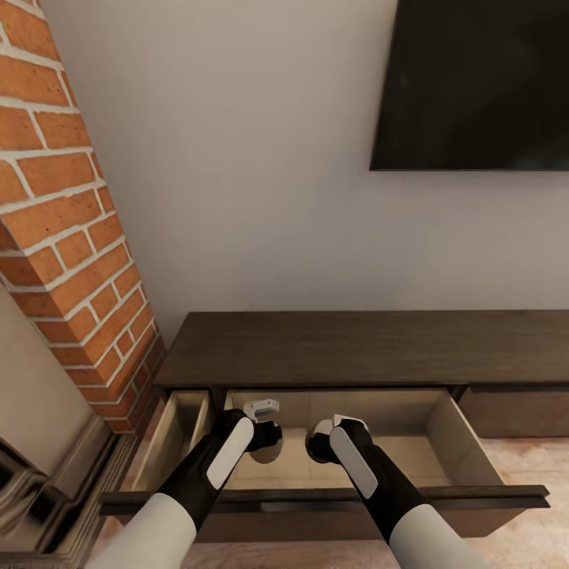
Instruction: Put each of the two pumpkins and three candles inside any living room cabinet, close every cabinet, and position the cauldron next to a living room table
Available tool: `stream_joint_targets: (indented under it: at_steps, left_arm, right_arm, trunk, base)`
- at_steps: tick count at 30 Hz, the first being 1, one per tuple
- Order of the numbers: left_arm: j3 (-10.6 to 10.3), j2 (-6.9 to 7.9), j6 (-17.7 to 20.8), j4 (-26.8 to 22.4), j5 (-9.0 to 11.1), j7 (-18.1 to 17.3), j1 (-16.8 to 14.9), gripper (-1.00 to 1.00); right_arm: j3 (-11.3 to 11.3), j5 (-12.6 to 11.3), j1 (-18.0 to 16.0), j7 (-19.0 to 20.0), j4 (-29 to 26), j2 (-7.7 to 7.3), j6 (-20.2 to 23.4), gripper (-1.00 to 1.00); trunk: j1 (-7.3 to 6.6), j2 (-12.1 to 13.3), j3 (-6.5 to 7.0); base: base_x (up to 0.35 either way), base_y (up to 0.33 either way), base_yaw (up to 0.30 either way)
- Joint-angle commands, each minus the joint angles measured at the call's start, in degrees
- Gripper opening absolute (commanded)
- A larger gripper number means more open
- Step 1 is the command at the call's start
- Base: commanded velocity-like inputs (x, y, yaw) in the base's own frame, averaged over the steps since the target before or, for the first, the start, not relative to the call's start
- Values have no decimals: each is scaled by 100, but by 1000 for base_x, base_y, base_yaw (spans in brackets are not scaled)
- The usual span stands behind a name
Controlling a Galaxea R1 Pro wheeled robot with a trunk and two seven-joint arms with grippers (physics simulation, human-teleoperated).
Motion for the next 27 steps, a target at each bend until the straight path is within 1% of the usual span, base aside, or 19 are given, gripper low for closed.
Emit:
stream_joint_targets:
  at_steps: [1, 15, 21, 27]
  left_arm:
    - [-10, 2, 1, -7, 60, 58, -4, -100]
    - [-45, 2, 8, -144, 68, 7, -2, -100]
    - [-47, 2, 10, -148, 69, 4, -3, -100]
    - [-54, 5, 10, -148, 69, 26, -3, -100]
  right_arm:
    - [14, -55, -3, -58, -7, -2, -1, -100]
    - [14, -55, -4, -58, -11, -2, -4, -100]
    - [20, -52, -3, -52, -7, -2, -115, -100]
    - [19, -51, -2, -56, -7, -2, -124, -100]
  trunk:
    - [21, -44, -23]
    - [329, -606, -275]
    - [461, -846, -383]
    - [461, -846, -383]
  base:
    - [0, 0, 0]
    - [0, 0, 0]
    - [0, 0, 0]
    - [19, 0, 0]
